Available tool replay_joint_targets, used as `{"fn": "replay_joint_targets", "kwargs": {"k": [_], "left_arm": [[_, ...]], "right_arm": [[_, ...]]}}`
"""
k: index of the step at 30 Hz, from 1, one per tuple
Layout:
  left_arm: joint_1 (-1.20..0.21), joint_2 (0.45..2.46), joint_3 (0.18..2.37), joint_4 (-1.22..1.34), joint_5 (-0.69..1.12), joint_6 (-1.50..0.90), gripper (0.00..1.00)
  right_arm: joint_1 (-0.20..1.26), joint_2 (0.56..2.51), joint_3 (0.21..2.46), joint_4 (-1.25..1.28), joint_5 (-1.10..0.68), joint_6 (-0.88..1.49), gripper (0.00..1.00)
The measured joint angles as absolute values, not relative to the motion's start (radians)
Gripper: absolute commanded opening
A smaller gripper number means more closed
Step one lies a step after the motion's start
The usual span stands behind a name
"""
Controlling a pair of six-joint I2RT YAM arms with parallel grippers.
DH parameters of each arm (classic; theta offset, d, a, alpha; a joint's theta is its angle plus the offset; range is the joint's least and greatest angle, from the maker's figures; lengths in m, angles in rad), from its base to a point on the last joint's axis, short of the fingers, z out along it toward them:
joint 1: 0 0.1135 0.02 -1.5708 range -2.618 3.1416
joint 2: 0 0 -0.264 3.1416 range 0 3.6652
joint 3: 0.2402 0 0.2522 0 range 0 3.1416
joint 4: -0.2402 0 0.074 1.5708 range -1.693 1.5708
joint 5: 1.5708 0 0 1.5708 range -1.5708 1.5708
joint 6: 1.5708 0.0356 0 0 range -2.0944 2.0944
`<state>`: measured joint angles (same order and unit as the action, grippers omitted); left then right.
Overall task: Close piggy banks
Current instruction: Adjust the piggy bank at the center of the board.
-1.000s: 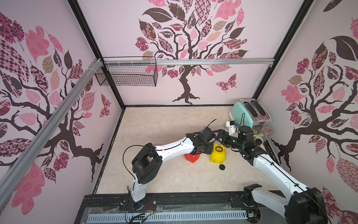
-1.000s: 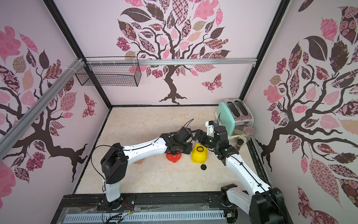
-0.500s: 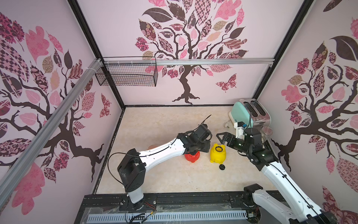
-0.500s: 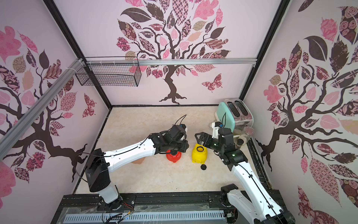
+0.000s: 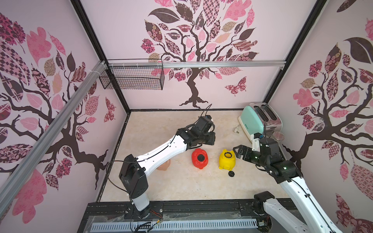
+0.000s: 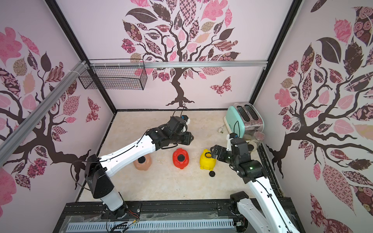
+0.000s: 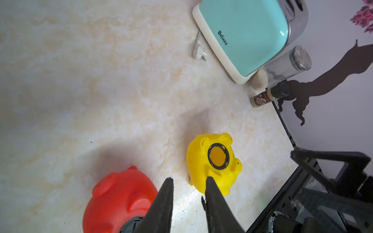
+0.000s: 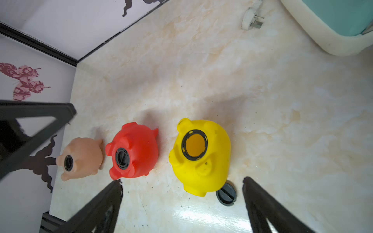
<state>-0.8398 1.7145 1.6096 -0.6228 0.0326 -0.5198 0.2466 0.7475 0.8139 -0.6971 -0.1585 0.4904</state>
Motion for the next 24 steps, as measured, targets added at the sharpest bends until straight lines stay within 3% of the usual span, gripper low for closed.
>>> {"fn": "replay_joint_targets", "kwargs": {"k": [9,24], "left_arm": [[-0.785,1.715,1.625,-0.606,0.059,-0.478,0.32],[-0.767,1.715,1.563,-0.529,0.098,-0.44,0.31]], "right_arm": [[0.247,0.771,0.812,-0.809,-0.169,0.473,0.92],[0.316,0.925,0.688,-0.741,-0.26,0.538,0.9]]}}
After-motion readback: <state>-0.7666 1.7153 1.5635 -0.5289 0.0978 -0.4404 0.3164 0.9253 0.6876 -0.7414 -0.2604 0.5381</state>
